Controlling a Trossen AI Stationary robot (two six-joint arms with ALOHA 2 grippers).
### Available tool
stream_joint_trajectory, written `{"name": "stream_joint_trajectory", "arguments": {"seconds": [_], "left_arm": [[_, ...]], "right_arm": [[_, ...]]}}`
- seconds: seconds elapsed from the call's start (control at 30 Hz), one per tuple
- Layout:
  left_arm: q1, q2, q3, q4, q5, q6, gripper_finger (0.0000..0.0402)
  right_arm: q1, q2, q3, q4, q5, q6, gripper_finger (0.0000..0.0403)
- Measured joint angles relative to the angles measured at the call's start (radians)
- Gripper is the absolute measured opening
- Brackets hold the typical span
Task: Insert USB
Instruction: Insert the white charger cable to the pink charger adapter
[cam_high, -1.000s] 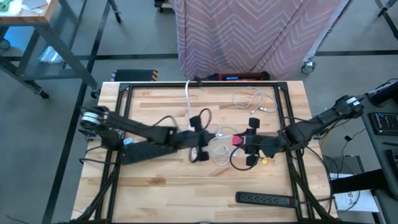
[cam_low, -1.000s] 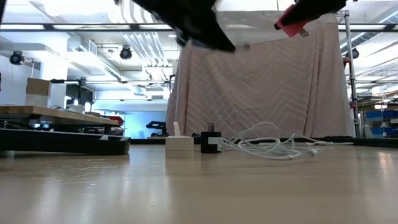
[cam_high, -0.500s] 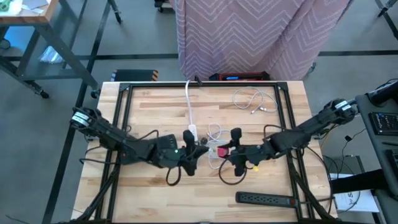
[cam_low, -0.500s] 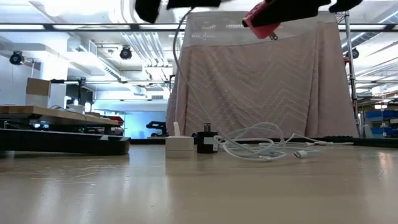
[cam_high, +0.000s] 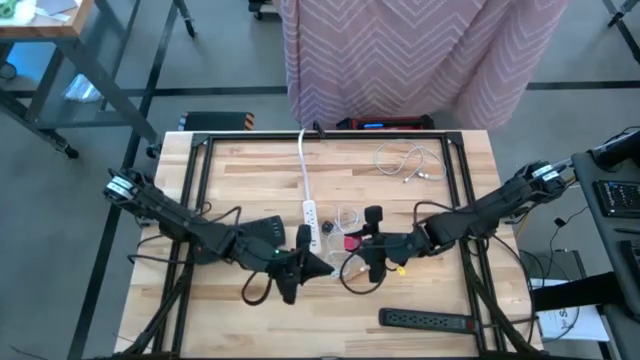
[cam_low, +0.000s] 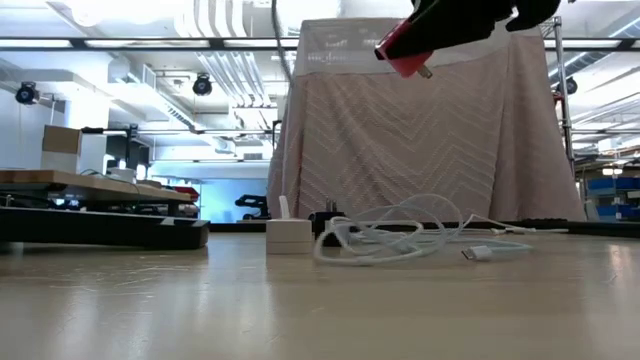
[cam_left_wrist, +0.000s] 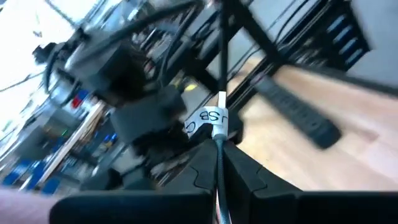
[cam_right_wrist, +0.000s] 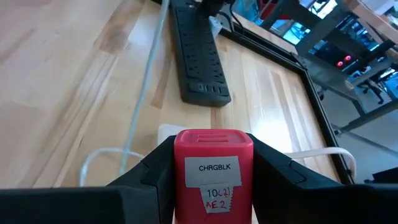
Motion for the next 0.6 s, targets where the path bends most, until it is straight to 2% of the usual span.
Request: {"name": "stream_joint_trajectory", "arguments": {"seconds": [0.13,0.23,0.4,0.47,0.6], "left_arm": [[0.003,0.005,0.000,-0.014,-0.174,-0.005,0.0000],[0.003,0.031,0.000,-0.034,-0.296,0.078,0.0000],[0.003,0.078,0.002,-0.033,-0.420,0.223,0.0000],[0.008,0.098,0.011,-0.034,-0.450,0.268,0.0000],[0.010,0.130,0.042,-0.031,-0.471,0.365,0.0000]], "right_arm": [[0.000,-0.017,0.001,-0.006,0.000,0.002,0.0134],[0.000,-0.032,0.001,-0.041,0.001,0.019,0.0134],[-0.048,-0.076,0.001,-0.117,-0.015,0.152,0.0134],[-0.071,-0.092,0.001,-0.136,-0.086,0.173,0.0134],[-0.075,-0.121,0.001,-0.135,-0.301,0.116,0.0134]]}}
